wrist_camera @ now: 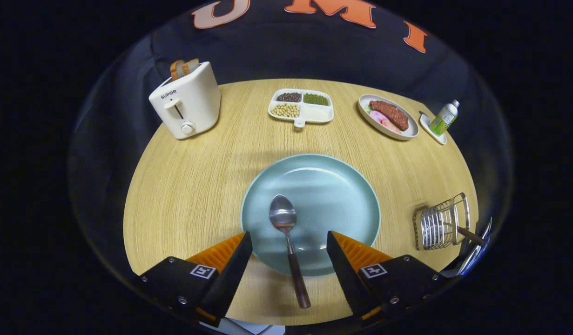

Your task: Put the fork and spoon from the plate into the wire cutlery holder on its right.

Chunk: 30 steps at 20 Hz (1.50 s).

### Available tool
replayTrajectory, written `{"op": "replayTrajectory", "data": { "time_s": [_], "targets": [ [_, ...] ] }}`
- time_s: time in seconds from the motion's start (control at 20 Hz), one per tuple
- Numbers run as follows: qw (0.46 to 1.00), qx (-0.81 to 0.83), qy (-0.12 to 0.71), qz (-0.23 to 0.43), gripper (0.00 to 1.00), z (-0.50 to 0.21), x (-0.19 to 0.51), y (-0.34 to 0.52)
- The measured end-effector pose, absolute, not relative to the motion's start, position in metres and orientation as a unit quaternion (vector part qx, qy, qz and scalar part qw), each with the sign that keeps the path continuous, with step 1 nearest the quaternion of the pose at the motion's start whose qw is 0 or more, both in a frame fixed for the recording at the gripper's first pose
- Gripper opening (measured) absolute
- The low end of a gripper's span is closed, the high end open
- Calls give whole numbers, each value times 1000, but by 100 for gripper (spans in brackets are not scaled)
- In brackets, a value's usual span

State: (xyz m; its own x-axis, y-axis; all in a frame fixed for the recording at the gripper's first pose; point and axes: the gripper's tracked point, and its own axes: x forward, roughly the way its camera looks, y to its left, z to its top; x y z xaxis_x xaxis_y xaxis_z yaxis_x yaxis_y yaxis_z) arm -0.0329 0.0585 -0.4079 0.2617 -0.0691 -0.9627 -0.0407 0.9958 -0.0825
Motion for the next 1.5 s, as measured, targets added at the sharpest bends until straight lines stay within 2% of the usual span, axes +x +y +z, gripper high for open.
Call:
{"op": "replayTrajectory", "data": {
  "time_s": [0.2, 0.4, 0.45, 0.55, 0.75, 1.05, 1.5],
  "targets": [
    [759, -55, 649, 4, 86, -422, -44, 56],
    [723, -73, 687, 19, 60, -434, -54, 48],
    [714, -74, 696, 29, 48, -438, -58, 48],
    [697, -80, 711, 48, 34, -440, -63, 47],
    [678, -83, 728, 61, 16, -444, -69, 48],
    [674, -83, 733, 41, 7, -443, -66, 45],
    [752, -69, 656, 8, 5, -404, -28, 37]
  ]
}}
